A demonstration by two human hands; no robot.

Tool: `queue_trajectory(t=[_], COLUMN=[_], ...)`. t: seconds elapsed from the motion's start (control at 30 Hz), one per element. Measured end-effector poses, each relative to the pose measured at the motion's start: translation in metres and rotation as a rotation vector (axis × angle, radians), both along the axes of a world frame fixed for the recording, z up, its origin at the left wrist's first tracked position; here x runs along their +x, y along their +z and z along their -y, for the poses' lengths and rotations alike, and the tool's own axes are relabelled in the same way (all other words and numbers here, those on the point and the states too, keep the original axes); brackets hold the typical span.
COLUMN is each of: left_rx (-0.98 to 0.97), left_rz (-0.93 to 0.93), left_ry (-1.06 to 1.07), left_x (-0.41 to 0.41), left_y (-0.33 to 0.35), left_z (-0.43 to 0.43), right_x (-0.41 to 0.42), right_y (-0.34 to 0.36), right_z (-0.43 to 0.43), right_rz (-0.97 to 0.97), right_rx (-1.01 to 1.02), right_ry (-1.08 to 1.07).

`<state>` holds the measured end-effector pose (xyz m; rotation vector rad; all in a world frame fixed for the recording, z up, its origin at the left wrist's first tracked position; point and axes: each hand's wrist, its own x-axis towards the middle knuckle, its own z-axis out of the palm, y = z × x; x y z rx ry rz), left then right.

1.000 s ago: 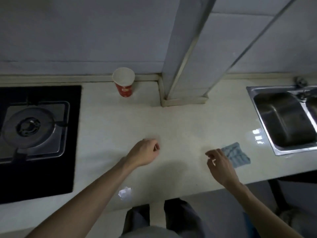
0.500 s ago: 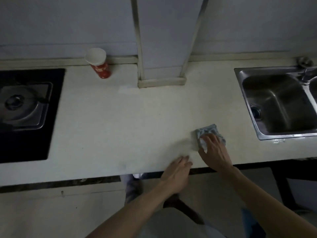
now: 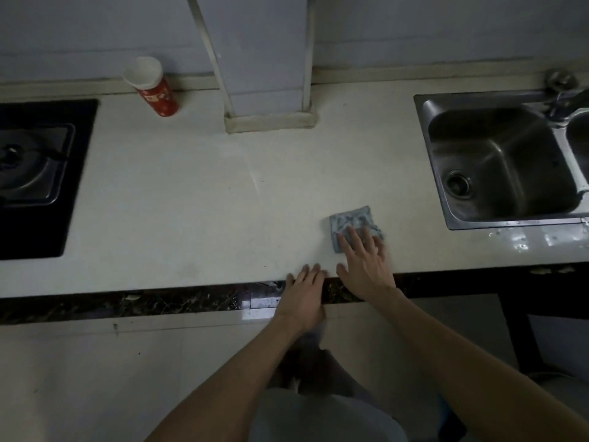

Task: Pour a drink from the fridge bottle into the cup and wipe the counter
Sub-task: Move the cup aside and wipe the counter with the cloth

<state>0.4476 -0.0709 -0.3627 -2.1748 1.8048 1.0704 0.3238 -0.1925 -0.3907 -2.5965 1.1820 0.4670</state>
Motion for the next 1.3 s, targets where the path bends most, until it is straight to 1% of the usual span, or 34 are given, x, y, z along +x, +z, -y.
queue_trajectory(t=[0.1,0.17,0.37,0.53,0.63,0.8,0.97,1.13,1.3], left_rx=[-0.036,-0.051,-0.018,-0.044,-0.122,-0.24,-0.191,-0.122,-0.122], left_rz=[0.034,0.023,0.075,0.174,0.205,0.141,0.126,0.146,0.139], left_ry=[-0.015,-0.027,-0.075,-0.091,-0.093,-0.17,-0.185,-0.14,-0.044], left_x=[0.001,0.004,0.004,-0.007,-0.014,-0.034,-0.049,-0.048,-0.044], left_y=[0.001,0.001,0.002,0.001,-0.002,-0.009,-0.01,-0.012,-0.018], left_z=[0.006,0.01,0.02,0.018,0.02,0.037,0.085,0.15,0.201], right_x=[-0.016,-0.026,-0.046,-0.077,-0.102,-0.126,-0.126,-0.125,-0.094], right_y=[-0.001,-0.003,-0.005,-0.004,-0.001,0.0,-0.004,-0.009,-0.013], right_z=[-0.017,-0.027,-0.047,-0.042,-0.025,0.003,0.039,0.099,0.165], right_rz=[0.013,0.001,-0.02,-0.031,-0.031,-0.034,0.013,-0.013,-0.017], right_rx=[-0.005,-0.016,-0.057,-0.061,-0.044,0.007,0.017,0.039,0.027], right_ry=[-0.003,-0.009,-0.022,-0.123,-0.223,-0.265,-0.33,-0.224,-0.133])
